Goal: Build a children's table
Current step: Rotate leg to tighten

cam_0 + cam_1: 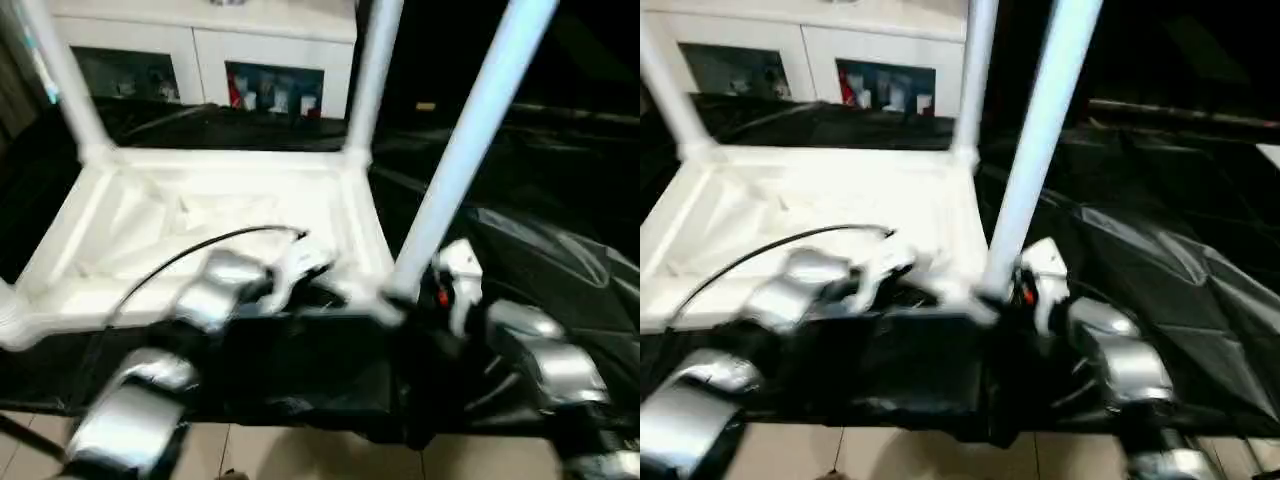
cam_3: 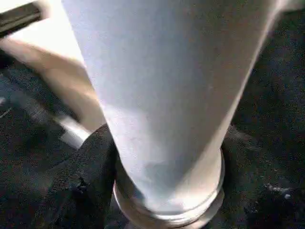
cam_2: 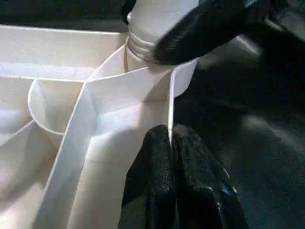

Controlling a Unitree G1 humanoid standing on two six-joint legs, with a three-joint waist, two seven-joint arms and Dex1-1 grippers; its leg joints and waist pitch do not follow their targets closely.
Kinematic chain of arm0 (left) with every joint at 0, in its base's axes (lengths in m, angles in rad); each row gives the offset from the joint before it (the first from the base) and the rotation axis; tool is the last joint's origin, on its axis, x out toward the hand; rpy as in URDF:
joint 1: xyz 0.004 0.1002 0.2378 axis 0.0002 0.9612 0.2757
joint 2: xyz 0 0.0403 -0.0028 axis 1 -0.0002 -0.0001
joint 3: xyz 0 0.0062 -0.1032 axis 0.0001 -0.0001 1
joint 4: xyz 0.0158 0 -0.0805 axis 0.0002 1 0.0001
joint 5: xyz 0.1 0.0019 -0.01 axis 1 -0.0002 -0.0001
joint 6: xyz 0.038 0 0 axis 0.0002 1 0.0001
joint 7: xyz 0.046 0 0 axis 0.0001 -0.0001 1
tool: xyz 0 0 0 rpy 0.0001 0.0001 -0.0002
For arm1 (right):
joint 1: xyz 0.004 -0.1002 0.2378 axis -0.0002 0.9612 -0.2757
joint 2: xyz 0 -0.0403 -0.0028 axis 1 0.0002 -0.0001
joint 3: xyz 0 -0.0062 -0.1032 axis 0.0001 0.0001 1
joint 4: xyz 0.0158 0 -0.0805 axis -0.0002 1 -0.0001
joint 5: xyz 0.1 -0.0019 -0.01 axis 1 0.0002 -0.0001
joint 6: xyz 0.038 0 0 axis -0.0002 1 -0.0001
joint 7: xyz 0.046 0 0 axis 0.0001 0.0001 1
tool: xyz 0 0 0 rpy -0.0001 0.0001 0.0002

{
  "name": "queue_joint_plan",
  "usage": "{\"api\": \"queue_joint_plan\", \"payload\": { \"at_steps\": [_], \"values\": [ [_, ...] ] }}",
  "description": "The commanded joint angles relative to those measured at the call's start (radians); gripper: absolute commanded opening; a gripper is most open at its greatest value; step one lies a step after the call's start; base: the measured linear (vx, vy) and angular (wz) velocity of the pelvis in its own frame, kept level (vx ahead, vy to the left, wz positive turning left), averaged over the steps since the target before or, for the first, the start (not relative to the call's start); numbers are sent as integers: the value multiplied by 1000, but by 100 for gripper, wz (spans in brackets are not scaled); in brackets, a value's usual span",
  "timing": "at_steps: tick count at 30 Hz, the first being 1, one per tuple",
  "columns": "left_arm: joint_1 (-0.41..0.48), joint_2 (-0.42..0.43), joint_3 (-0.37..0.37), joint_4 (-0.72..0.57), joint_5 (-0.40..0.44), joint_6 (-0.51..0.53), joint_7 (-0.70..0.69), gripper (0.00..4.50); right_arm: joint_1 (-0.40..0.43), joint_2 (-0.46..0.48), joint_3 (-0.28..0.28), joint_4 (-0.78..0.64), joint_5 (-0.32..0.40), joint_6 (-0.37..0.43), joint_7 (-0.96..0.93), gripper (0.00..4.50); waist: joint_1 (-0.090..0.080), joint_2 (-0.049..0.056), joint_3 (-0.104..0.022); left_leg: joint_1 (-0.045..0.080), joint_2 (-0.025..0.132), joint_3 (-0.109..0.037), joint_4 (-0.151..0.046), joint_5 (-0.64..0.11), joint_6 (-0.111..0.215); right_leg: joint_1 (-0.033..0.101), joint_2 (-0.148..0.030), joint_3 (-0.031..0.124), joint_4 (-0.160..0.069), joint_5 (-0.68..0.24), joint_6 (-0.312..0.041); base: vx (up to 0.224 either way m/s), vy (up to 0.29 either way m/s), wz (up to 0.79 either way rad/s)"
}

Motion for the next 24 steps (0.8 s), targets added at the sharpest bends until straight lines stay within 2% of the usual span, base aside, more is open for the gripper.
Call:
{"api": "queue_joint_plan", "payload": {
  "at_steps": [1, 2, 4, 5, 6, 7, 9, 10, 11, 13, 14, 15, 18, 19, 20, 21, 22, 24],
  "values": [
    [-20, -61, 24, 68, -3, 14, 147, 0, 12, 50, -1, 56, -46, 52, -140, 268, -4, -5, -48, 12, 60, -38, -79, -305, -4, 28, -73, 44, -97, -476, -138, 0, 0, 0],
    [-40, -89, 32, 92, 0, 22, 211, 0, 11, 85, -5, 57, -52, 60, -193, 268, -11, -8, -47, 14, 56, -39, -79, -328, -7, 25, -72, 43, -104, -511, -121, 0, 0, 0],
    [-56, -113, 37, 111, 2, 28, 257, 0, 8, 116, -5, 59, -58, 62, -236, 268, -11, -6, -49, 17, 56, -39, -78, -330, -5, 23, -75, 43, -108, -526, -114, 0, 0, 0],
    [-71, -138, 40, 126, 5, 25, 308, 0, -1, 153, 5, 65, -71, 51, -277, 268, -13, -1, -47, 15, 56, -39, -79, -329, -1, 23, -73, 44, -110, -516, -113, 0, 0, 0],
    [-77, -151, 38, 132, 8, 20, 318, 0, -8, 176, 15, 68, -78, 40, -293, 268, -13, -3, -47, 14, 56, -40, -81, -331, 3, 24, -72, 43, -110, -511, -113, 0, 0, 0],
    [-78, -152, 37, 132, 8, 18, 317, 0, -9, 177, 18, 66, -80, 36, -291, 268, -14, 1, -48, 14, 55, -40, -80, -332, 6, 25, -73, 43, -109, -515, -111, 0, 0, 0],
    [-82, -157, 28, 145, 18, -11, 295, 0, -13, 190, 43, 54, -91, -10, -271, 268, -15, 0, -48, 12, 55, -40, -81, -332, 15, 26, -73, 42, -112, -518, -104, 0, 0, 0],
    [-82, -155, 25, 150, 22, -24, 284, 0, -14, 189, 45, 50, -90, -25, -263, 303, -15, 3, -49, 12, 55, -41, -82, -330, 16, 26, -74, 43, -112, -513, -103, 0, 0, 0],
    [-79, -150, 24, 149, 21, -27, 268, 0, -13, 184, 37, 44, -76, -27, -245, 337, -16, 1, -50, 10, 56, -40, -83, -322, 20, 29, -72, 43, -110, -494, -105, 0, 0, 0],
    [-78, -143, 22, 152, 21, -36, 251, 0, -11, 178, 28, 33, -61, -19, -227, 340, -15, 2, -50, 10, 58, -39, -84, -315, 28, 29, -73, 44, -108, -473, -115, 0, 0, 0],
    [-76, -133, 18, 155, 21, -49, 229, 0, -11, 164, 20, 22, -48, -15, -204, 360, -17, -2, -49, 6, 58, -41, -85, -316, 31, 32, -73, 43, -106, -473, -116, 0, 0, 0],
    [-74, -122, 15, 156, 20, -55, 207, 0, -12, 144, 17, 10, -40, -16, -175, 360, -16, -1, -48, 7, 58, -41, -85, -319, 32, 32, -74, 43, -107, -479, -116, 0, 0, 0],
    [-55, -88, 8, 132, 3, -85, 105, 0, -2, 61, 42, -30, -26, -28, -33, 381, -13, -3, -50, 5, 58, -39, -83, -301, 43, 35, -75, 45, -105, -459, -121, 0, 0, 0],
    [-50, -79, 7, 128, -1, -96, 78, 0, 4, 37, 50, -45, -21, -41, 19, 381, -9, -6, -50, 4, 59, -36, -81, -283, 60, 36, -76, 47, -103, -431, -125, 0, 0, 0],
    [-41, -67, 5, 117, -10, -93, 34, 0, 19, -5, 66, -70, -16, -49, 89, 381, -7, -5, -52, 5, 60, -35, -80, -274, 63, 37, -76, 47, -100, -415, -130, 0, 0, 0],
    [-25, -47, 0, 98, -23, -104, -36, 0, 30, -60, 77, -83, -20, -65, 160, 381, -4, -10, -53, 1, 59, -34, -79, -245, 74, 43, -77, 47, -95, -381, -141, 0, 0, 0],
    [-22, -44, -1, 94, -25, -106, -49, 0, 31, -68, 76, -83, -21, -67, 170, 381, -2, -12, -54, 0, 62, -34, -78, -231, 79, 45, -78, 48, -91, -355, -150, 0, 0, 0],
    [-15, -35, -2, 85, -31, -109, -82, 0, 32, -88, 71, -79, -20, -71, 195, 381, -3, -9, -57, 0, 62, -31, -75, -195, 95, 44, -75, 47, -80, -272, -183, 0, 0, 0]
  ]
}}
